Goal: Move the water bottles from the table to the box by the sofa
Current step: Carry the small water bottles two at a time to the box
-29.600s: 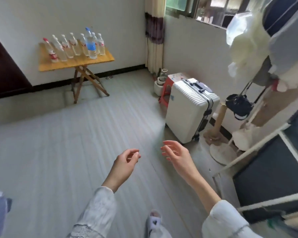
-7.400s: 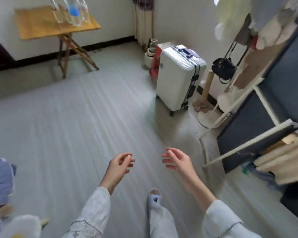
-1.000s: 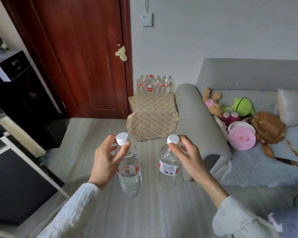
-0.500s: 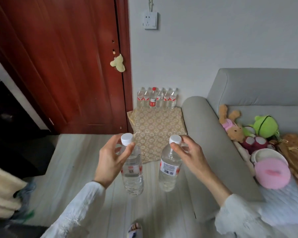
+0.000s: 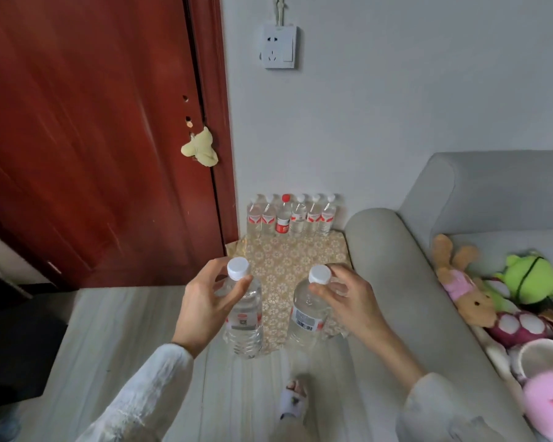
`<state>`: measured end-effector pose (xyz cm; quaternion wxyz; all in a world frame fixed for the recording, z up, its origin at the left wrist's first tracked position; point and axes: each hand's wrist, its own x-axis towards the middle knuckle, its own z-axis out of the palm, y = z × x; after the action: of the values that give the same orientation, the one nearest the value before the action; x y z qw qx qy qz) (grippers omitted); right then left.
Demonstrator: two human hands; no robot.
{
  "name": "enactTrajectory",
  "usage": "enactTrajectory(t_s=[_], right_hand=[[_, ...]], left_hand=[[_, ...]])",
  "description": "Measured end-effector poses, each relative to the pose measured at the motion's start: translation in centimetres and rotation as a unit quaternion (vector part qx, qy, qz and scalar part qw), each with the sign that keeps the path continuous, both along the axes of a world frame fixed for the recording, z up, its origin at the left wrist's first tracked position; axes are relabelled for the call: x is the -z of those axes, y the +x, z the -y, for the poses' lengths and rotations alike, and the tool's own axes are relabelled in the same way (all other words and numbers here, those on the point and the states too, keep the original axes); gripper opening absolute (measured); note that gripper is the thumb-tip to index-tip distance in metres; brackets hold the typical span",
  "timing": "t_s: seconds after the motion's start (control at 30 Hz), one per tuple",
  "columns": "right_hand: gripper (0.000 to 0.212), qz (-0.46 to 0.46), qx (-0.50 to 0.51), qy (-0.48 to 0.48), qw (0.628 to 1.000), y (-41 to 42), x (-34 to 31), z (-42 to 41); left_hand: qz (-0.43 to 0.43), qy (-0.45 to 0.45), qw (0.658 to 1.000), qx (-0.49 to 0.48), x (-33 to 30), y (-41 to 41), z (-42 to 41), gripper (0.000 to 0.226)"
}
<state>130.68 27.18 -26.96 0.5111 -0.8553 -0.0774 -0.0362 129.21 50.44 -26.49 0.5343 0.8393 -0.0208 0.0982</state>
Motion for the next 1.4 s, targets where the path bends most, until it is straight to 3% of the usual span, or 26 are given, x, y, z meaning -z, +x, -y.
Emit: enactTrajectory(t_s=[0.37,0.77,1.03,1.4], right_hand=[[0.031,-0.008,-0.059,-0.103,0.993,21.4,5.4,0.5],[0.038,-0.16,-0.101,-0.171,0.967,38.0,17.9,-2.2],[0.039,-0.21,-0.081,-0.15,0.963,44.8,24.0,-4.5],[0.033,-0.222,-0.071,-0.12,0.965,48.1,26.5,-6.2]], left_hand=[[-0.11,0.048,0.993,-0.011,5.1,20.1,0.5,0.023],[-0.26,0.064,0.964,-0.004,17.0,38.2,-0.4,0.04],[-0.286,0.037,0.958,-0.002,24.4,45.4,-0.7,0.038],[-0.291,0.048,0.955,-0.021,26.9,48.5,0.3,0.033]])
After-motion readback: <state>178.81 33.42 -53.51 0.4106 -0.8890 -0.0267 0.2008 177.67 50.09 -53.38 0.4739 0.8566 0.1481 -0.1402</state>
